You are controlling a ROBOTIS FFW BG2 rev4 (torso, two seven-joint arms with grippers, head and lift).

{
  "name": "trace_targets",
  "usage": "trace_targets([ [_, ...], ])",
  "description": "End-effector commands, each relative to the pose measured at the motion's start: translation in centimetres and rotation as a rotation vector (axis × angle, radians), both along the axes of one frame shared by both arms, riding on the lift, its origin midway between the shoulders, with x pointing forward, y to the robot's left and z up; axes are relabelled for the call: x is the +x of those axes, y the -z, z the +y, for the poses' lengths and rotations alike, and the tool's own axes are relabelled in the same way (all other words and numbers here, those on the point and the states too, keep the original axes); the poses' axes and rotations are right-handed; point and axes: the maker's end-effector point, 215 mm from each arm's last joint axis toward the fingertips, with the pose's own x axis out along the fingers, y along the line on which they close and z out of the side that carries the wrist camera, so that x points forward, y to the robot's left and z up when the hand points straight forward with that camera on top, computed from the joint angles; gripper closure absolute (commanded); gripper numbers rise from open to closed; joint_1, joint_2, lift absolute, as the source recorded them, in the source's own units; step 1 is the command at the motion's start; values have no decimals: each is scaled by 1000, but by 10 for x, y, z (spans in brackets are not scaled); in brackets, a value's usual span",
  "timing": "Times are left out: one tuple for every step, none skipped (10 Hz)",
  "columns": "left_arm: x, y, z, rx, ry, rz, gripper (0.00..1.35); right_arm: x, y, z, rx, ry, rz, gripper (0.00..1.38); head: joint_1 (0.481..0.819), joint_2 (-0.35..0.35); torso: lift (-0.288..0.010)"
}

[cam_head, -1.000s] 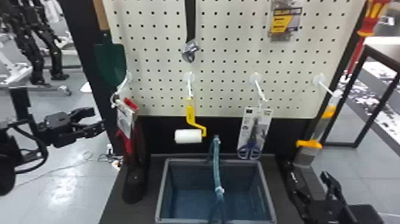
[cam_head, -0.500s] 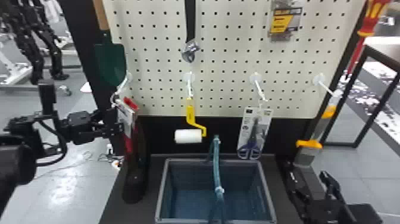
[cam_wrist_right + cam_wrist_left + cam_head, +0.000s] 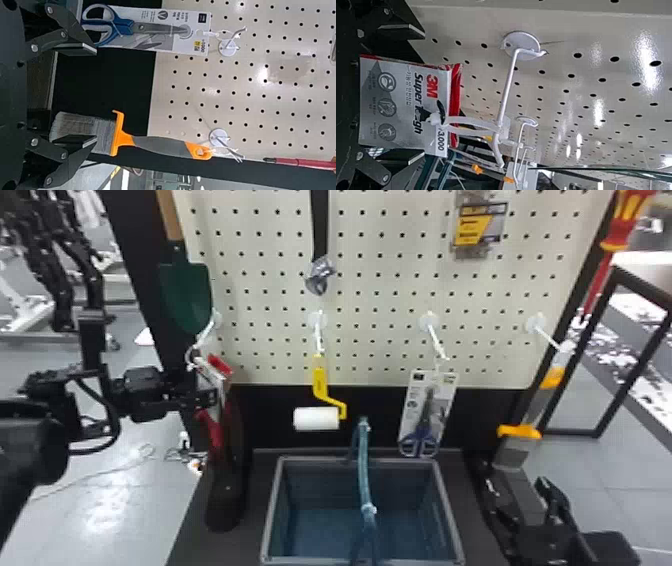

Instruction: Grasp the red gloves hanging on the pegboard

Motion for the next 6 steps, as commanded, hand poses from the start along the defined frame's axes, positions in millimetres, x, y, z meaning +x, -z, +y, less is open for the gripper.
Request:
trace_targets([
  [0,3,-3,4,8,11,409,0,0,1,2,0,0,479,549,0,-100],
  [0,6,-4,4,8,16,654,1,0,1,2,-3,-1,479,549,0,-100],
  [0,7,-3,3,5,16,740,0,0,2,3,-5,1,479,549,0,-100],
  [0,7,-3,3,4,18,880,1,0,2,3,-7,-1,479,549,0,-100],
  [1,9,-3,4,2,21,999,1,0,2,5,-8,-1,479,549,0,-100],
  [0,10,-3,1,0,23,1003,1,0,2,5,-8,-1,479,549,0,-100],
])
